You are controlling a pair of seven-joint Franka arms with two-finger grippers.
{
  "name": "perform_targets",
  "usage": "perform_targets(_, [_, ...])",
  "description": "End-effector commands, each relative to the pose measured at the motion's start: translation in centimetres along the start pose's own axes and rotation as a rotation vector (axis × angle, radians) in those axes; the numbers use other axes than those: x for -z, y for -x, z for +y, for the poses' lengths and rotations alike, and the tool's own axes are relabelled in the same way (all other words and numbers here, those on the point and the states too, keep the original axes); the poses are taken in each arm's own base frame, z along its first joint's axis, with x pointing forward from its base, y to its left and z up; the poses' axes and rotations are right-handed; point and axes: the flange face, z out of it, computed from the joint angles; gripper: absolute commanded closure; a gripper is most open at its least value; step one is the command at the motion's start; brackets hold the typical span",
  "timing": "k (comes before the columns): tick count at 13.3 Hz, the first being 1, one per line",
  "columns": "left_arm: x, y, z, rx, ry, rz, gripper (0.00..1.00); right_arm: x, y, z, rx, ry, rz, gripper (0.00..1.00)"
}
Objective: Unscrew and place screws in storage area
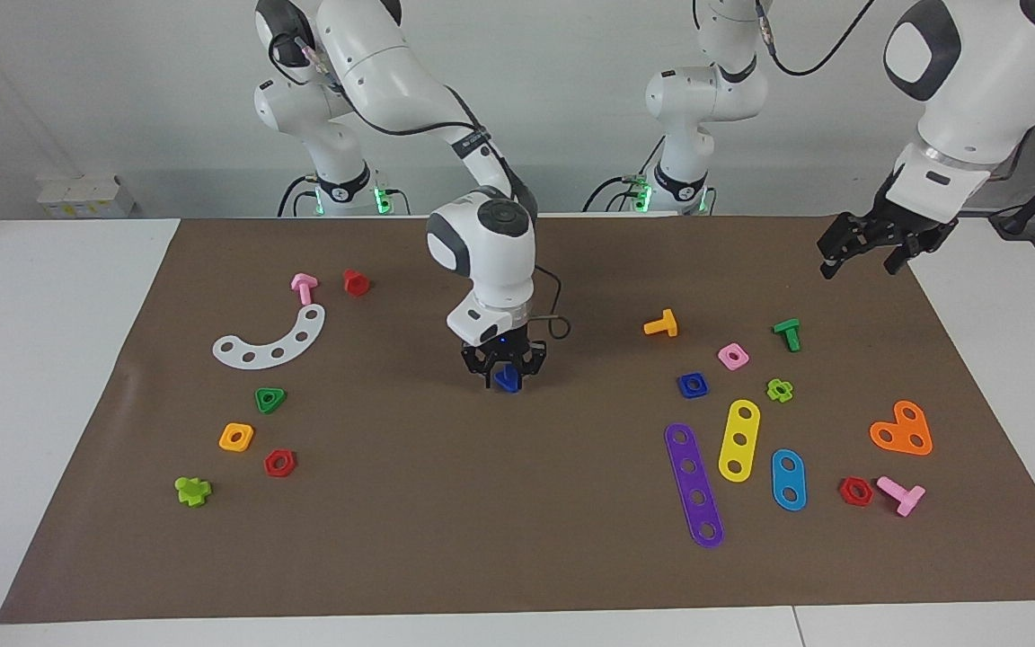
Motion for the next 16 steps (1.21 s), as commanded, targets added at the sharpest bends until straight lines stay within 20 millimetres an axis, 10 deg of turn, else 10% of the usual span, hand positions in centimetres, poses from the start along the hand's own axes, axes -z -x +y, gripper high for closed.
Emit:
perform_targets(1, [0.3,1.0,-1.5,0.021,-0.022,0.012,0.00,0.0,1.0,0.3,-0.004,0.003,0.017,0.44])
perform_targets(6, [0.0,1.6,-5.0,0.084,-0.024,0.001,0.00,0.0,1.4,0.2,-0.005,0.005,0.010,0.47])
perform_targets(12, [0.0,1.5,-4.8,0.079,-0.024,0.001,0.00,0.0,1.3,0.1,-0.004,0.004,0.011,0.97])
perform_targets(16, [0.0,1.5,-4.8,0.079,-0.024,0.001,0.00,2.5,-0.3,2.6,0.013,0.003,0.033,1.00])
